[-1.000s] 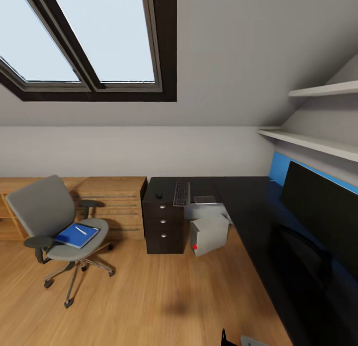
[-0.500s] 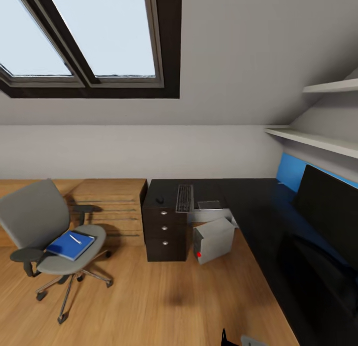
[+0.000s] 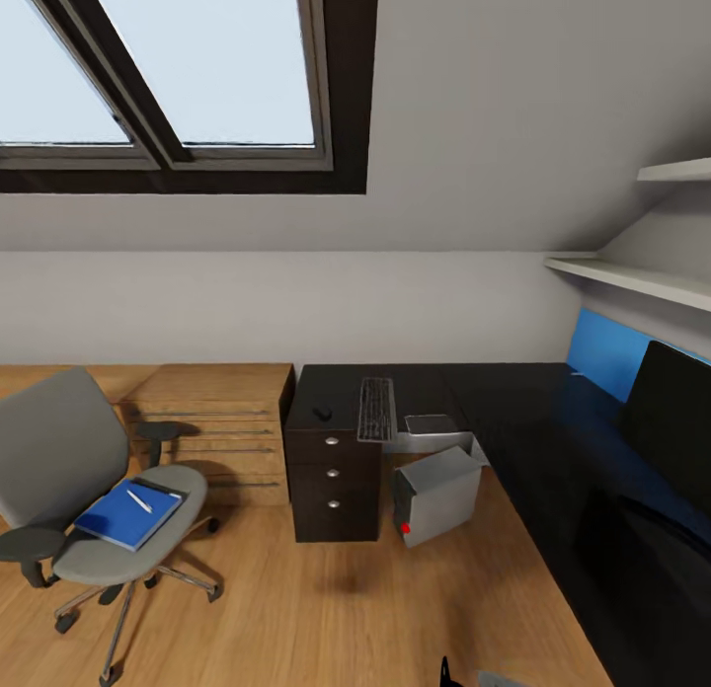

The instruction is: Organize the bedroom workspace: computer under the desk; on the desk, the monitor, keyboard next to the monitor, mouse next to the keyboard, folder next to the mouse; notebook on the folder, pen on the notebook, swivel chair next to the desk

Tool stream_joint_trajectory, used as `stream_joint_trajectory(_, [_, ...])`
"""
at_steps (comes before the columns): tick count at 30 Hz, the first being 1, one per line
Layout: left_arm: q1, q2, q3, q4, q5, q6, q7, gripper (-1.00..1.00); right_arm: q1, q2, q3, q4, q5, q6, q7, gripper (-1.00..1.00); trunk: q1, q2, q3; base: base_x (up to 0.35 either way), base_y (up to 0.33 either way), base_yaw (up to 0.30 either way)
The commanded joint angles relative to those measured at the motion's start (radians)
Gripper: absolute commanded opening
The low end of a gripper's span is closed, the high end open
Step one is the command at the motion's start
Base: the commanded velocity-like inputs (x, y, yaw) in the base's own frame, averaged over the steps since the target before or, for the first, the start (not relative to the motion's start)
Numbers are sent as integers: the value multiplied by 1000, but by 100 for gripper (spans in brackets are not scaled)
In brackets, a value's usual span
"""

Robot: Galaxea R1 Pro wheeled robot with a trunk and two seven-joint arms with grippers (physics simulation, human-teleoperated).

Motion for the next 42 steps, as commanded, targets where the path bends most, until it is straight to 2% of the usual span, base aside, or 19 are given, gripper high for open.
stream_joint_trajectory(1, [-1,0,-9,1,9,-4,5,100,0,0,3,1,-9,-4,-1,100,1,-1,0,332,139,0])
stream_joint_trajectory(3, [-1,0,-9,1,10,-4,5,100,0,0,4,1,-9,-4,-1,100,1,-1,0,332,139,0])
stream_joint_trajectory(9, [-1,-2,-10,1,9,-4,5,100,0,-2,57,-1,9,-4,16,100,1,-1,0,332,145,0])
stream_joint_trajectory(10, [-1,-6,-12,-81,9,2,4,100,-1,1,62,-41,9,-19,17,100,1,-1,0,332,155,0])
stream_joint_trajectory(13, [-1,-6,-10,-191,10,27,5,100,-1,6,63,-108,5,-14,16,100,1,-1,0,332,156,0])
stream_joint_trajectory(15, [-1,-5,-8,-321,10,108,7,100,-2,17,63,-200,2,19,15,100,1,-1,0,332,156,0])
stream_joint_trajectory(17, [-1,0,-3,-482,12,265,9,100,-2,25,62,-322,-5,107,17,100,1,-1,0,329,160,0])
stream_joint_trajectory(18, [-1,2,-1,-519,12,303,9,100,-2,26,62,-353,-11,133,18,100,1,-1,0,326,168,0])
stream_joint_trajectory(19, [-1,6,7,-588,13,373,10,100,-2,27,62,-412,-33,185,19,100,1,-1,0,323,175,0])
stream_joint_trajectory(21, [-1,11,23,-651,16,428,10,100,-2,28,62,-466,-70,235,22,100,1,-1,0,321,179,0])
stream_joint_trajectory(24, [-1,18,71,-775,22,510,11,100,-2,25,63,-571,-200,337,41,100,1,-1,0,319,185,0])
stream_joint_trajectory(25, [-1,18,77,-792,22,520,11,100,-2,25,62,-588,-224,353,47,100,1,-1,0,318,187,0])
stream_joint_trajectory(27, [-1,25,96,-845,25,547,11,100,-2,23,60,-661,-312,413,83,100,1,-1,0,318,188,0])
stream_joint_trajectory(32, [4,31,102,-862,25,556,11,100,-2,19,55,-705,-399,455,118,100,1,-1,0,313,189,0])
stream_joint_trajectory(34, [10,33,102,-873,25,558,10,100,-2,8,54,-708,-467,483,124,100,1,-1,0,289,182,0])
stream_joint_trajectory(36, [15,34,103,-880,26,560,10,100,-2,-38,54,-712,-609,543,134,100,1,-1,0,160,119,0])
stream_joint_trajectory(37, [15,34,103,-882,26,560,10,100,-2,-50,55,-714,-641,554,140,100,1,-1,0,100,77,0])
stream_joint_trajectory(38, [17,33,103,-888,26,561,10,100,-2,-88,55,-717,-734,584,168,100,1,-1,0,51,39,0])
stream_joint_trajectory(42, [22,32,102,-958,26,579,11,100,-2,-175,56,-714,-905,640,270,100,1,-1,0,24,18,0])
